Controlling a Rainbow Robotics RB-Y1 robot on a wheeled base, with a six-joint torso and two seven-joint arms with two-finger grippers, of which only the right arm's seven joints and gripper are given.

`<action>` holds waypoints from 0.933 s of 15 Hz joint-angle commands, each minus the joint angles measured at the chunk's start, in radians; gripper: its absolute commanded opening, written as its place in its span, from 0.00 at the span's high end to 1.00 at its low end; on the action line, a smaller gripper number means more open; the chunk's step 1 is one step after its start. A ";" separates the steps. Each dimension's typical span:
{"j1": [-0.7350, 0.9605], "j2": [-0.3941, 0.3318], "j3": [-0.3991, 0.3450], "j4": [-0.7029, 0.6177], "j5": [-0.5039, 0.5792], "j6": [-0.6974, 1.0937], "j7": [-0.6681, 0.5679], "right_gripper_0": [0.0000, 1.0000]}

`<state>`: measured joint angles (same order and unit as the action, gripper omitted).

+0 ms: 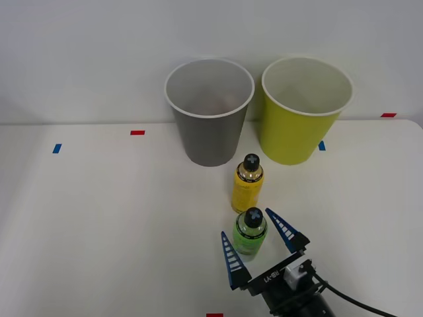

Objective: Put cans in the gray bin, plastic bottles in the light green bin

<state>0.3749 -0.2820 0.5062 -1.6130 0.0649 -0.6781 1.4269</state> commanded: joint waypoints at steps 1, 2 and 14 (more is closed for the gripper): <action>-0.005 -0.002 0.002 -0.001 0.000 0.003 0.018 0.00; -0.010 0.000 0.005 -0.001 -0.002 0.011 0.026 0.00; -0.016 0.012 0.006 -0.001 -0.002 0.018 0.079 1.00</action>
<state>0.3581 -0.2727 0.5112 -1.6138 0.0631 -0.6596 1.5040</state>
